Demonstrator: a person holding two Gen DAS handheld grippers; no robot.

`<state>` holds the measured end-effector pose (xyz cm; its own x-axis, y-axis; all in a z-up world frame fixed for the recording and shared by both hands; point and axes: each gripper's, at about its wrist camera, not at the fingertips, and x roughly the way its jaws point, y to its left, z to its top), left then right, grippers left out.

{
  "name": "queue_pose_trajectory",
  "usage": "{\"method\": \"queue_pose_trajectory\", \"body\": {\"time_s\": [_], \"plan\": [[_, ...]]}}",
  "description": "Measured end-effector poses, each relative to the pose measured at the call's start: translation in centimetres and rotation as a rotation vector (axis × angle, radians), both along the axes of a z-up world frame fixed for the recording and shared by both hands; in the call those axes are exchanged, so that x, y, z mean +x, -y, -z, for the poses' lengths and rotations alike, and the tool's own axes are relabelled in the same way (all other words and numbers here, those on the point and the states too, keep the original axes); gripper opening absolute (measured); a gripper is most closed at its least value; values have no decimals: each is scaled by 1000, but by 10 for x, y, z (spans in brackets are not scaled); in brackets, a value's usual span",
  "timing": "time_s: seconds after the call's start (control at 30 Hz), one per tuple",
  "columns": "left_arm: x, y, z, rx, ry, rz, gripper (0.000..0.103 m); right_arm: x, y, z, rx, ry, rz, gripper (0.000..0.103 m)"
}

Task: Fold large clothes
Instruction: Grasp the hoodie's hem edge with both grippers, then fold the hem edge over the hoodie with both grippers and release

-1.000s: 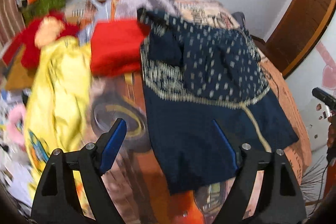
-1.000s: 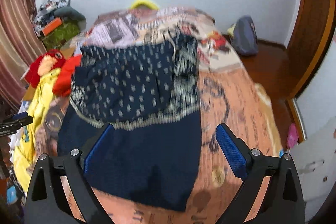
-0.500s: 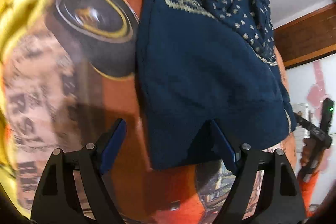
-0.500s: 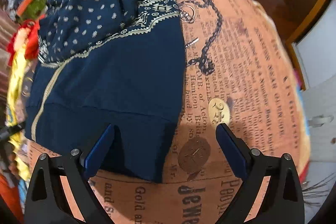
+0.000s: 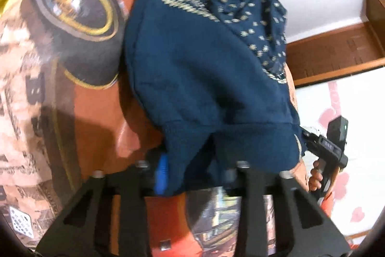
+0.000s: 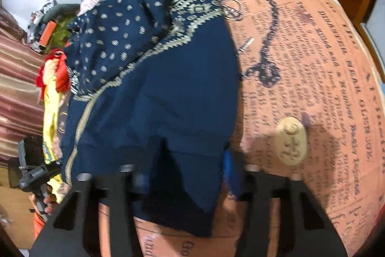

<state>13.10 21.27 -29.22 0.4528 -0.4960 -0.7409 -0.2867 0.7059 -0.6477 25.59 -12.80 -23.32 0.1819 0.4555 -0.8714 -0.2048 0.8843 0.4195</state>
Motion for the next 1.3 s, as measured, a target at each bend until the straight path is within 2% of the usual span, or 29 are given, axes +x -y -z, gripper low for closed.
{"method": "queue_pose_trajectory", "body": {"time_s": [0.03, 0.07, 0.17, 0.23, 0.43, 0.57, 0.67, 0.77, 0.87, 0.97, 1.13, 1.2, 1.3], "plan": [[3, 1, -5, 16, 11, 7, 14, 3, -1, -1, 4, -2, -1, 21], [4, 2, -10, 33, 21, 11, 14, 6, -2, -2, 17, -2, -4, 11], [10, 0, -29, 99, 68, 21, 13, 12, -4, -15, 53, 24, -10, 9], [16, 1, -50, 139, 122, 22, 12, 12, -8, -30, 57, 79, -29, 9], [34, -13, -114, 186, 282, 9, 12, 26, -18, -74, 93, 225, -64, 8], [68, -20, -156, 263, 371, -6, 12, 55, -32, -103, 99, 320, -66, 7], [99, -27, -176, 299, 402, -19, 11, 84, -46, -117, 87, 376, -56, 7], [140, -37, -189, 370, 415, -42, 11, 119, -58, -125, 70, 410, -43, 7], [182, -51, -191, 410, 416, -82, 11, 158, -72, -125, 32, 444, -19, 7], [225, -64, -174, 460, 377, -120, 11, 197, -79, -108, 12, 426, 17, 7], [293, -79, -116, 525, 229, -119, 12, 253, -94, -54, -72, 347, 39, 7], [307, -81, -96, 537, 176, -108, 12, 264, -98, -42, -97, 324, 26, 7], [315, -81, -74, 561, 124, -89, 19, 265, -97, -34, -113, 325, 19, 7]]}}
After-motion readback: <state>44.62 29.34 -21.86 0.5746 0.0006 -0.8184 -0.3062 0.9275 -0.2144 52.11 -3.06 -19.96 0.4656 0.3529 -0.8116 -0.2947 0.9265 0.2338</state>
